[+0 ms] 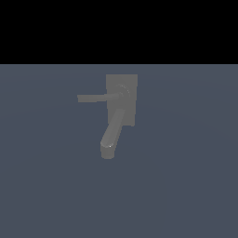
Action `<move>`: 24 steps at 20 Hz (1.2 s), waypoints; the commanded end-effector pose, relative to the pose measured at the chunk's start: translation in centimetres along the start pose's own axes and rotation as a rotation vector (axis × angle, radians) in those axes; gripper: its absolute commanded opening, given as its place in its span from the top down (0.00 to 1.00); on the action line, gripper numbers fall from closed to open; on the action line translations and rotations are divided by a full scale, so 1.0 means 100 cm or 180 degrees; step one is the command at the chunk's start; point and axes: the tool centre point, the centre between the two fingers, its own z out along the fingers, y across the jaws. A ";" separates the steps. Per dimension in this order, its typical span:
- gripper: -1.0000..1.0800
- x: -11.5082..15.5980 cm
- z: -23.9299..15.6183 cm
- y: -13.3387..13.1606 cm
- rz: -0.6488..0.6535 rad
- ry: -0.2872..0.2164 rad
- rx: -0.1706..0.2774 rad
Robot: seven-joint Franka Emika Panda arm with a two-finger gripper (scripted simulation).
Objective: Turn on the faucet by rotating a designated handle.
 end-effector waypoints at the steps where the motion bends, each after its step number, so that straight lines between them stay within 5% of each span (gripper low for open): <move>1: 1.00 0.000 0.000 0.000 0.0000 0.0000 0.0000; 13: 1.00 0.005 -0.011 -0.016 -0.0213 0.0148 -0.0075; 19: 1.00 0.008 -0.017 -0.009 -0.0161 0.0236 -0.0336; 24: 1.00 0.012 -0.028 -0.002 -0.0108 0.0364 -0.0704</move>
